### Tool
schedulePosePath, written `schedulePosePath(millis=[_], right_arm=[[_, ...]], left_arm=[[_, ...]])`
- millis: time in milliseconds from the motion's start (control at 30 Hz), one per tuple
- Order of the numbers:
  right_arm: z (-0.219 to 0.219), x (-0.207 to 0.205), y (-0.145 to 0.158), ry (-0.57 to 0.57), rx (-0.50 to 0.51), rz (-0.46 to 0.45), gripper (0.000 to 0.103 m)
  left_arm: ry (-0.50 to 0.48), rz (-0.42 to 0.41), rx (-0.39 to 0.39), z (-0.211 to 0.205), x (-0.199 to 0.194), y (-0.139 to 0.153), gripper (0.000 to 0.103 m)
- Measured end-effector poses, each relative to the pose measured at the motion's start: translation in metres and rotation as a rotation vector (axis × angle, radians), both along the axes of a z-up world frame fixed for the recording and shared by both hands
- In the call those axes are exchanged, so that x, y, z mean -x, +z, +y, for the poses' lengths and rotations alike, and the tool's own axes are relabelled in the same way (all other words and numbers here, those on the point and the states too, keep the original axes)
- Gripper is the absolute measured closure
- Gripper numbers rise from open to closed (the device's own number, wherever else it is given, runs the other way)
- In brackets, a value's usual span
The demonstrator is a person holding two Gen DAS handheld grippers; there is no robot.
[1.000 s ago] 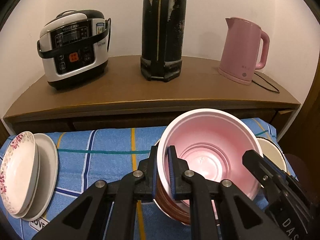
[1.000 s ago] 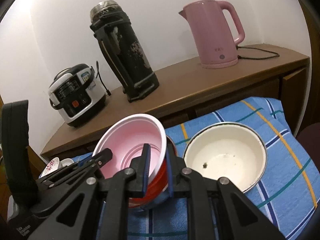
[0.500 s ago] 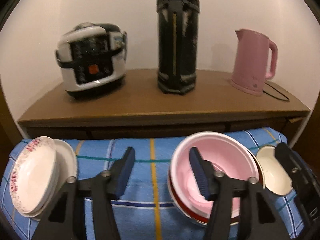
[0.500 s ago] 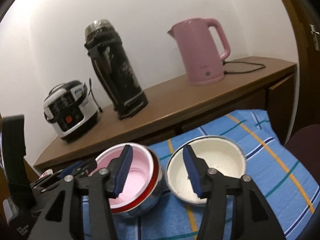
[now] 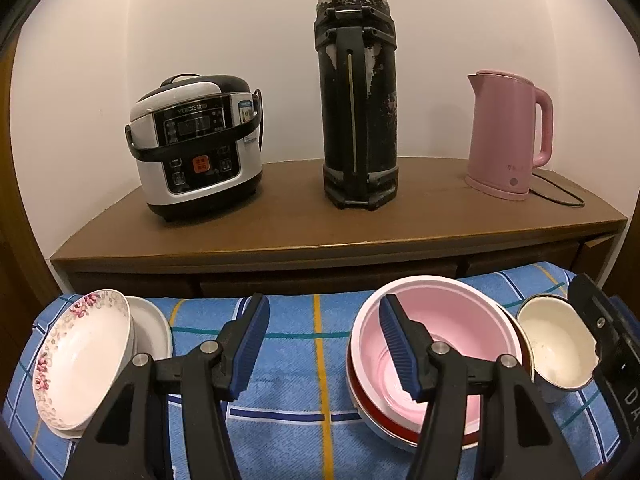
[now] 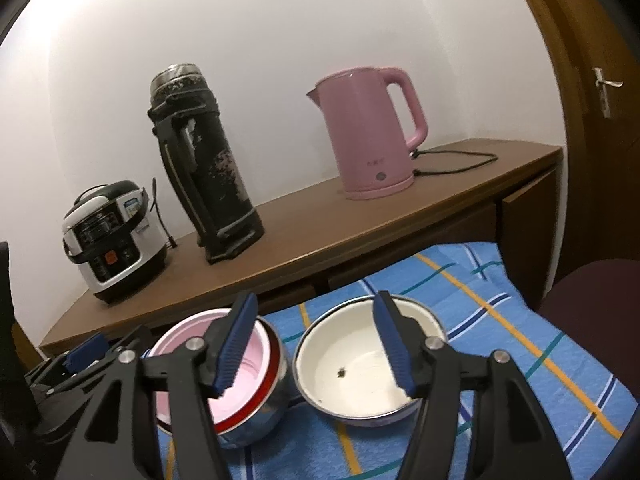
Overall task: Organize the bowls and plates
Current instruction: 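Move the right tool to the rim of the white enamel bowl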
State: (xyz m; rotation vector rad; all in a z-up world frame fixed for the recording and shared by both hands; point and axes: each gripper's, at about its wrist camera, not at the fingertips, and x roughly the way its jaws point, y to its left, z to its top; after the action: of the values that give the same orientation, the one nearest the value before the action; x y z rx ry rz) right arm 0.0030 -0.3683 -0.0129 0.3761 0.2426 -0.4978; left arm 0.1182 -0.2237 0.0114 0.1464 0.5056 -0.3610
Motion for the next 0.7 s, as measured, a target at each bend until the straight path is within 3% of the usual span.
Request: schedulePosePath(millis=[200,300,367,700], right_arm=[[-0.001,0.002,0.000,-0.029,0.014,0.005,0.033],[-0.001,0.004,0.000,-0.042,0.023,0.005,0.033],[-0.001,0.005,0.001,-0.054,0.029,0.007,0.033],[-0.003,0.009,0.000,-0.091,0.030,0.020,0.032]], left_arm=[[-0.030,-0.033,0.038,0.001,0.008,0.003,0.043],[-0.049,-0.079,0.038,-0.002,0.016,0.006,0.035],[-0.049,-0.098,0.031,-0.003,0.021,0.006,0.035],[-0.067,-0.080,0.035,-0.006,0.024,0.005,0.035]])
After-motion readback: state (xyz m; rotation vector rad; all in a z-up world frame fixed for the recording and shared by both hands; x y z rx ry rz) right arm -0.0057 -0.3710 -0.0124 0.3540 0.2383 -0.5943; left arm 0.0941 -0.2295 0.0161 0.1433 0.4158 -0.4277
